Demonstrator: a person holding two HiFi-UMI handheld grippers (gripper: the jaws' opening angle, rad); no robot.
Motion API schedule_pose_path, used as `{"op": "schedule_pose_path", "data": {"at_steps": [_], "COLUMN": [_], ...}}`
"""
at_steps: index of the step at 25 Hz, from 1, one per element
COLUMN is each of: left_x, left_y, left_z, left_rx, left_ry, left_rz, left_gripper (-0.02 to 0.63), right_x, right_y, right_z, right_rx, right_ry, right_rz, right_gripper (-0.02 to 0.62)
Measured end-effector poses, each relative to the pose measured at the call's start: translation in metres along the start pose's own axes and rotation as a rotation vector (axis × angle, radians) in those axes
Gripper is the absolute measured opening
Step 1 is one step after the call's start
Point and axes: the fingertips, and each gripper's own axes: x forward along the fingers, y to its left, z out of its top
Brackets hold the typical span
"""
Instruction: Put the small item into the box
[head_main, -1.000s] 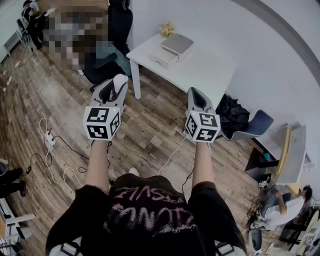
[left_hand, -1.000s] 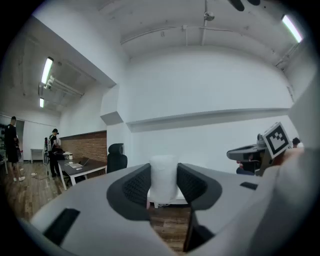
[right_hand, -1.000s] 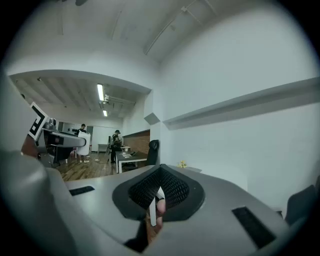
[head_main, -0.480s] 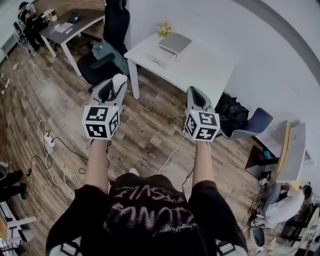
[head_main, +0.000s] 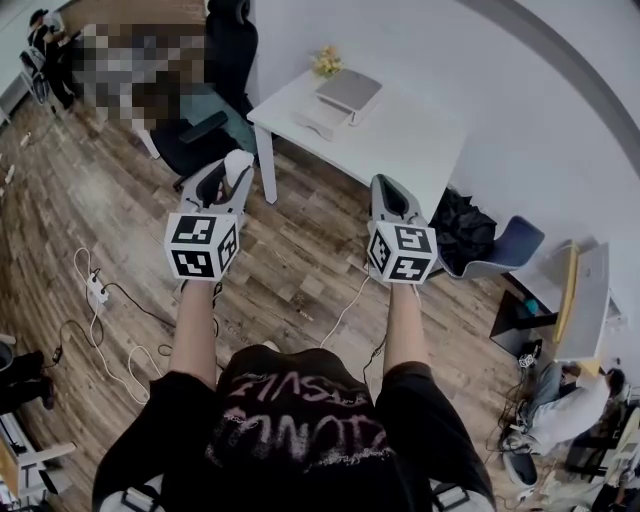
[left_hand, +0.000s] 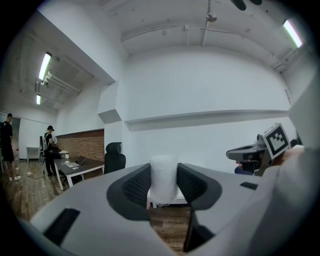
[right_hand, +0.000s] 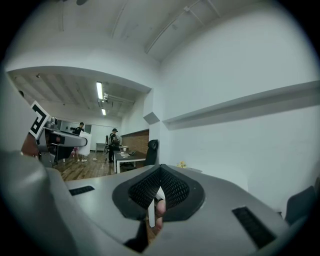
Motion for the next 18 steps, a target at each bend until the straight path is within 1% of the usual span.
{"op": "schedule_pose_path", "data": {"at_steps": [5, 9, 18], "left_x": [-0.004, -0.007, -0.005], "left_y": [0.015, 0.024, 0.031], "left_z": [-0.003, -0.007, -0.003], "left_rx": [-0.006, -0.006, 0.000], "left_ry": [0.000, 0.001, -0.016], "left_rz": [-0.014, -0.030, -0.063], "left_gripper": [0.163, 0.163, 0.164], "right_x": [0.004, 0.005, 0.009], "right_y": [0.016, 0.027, 0.036], "right_z": [0.002, 0.002, 0.005], "right_rx": [-0.007, 0.007, 0.012], "right_ry": [0.000, -0.007, -0.016], "right_rz": [-0.013, -0.022, -0.039], "right_gripper": [0.011, 0.011, 0.011]}}
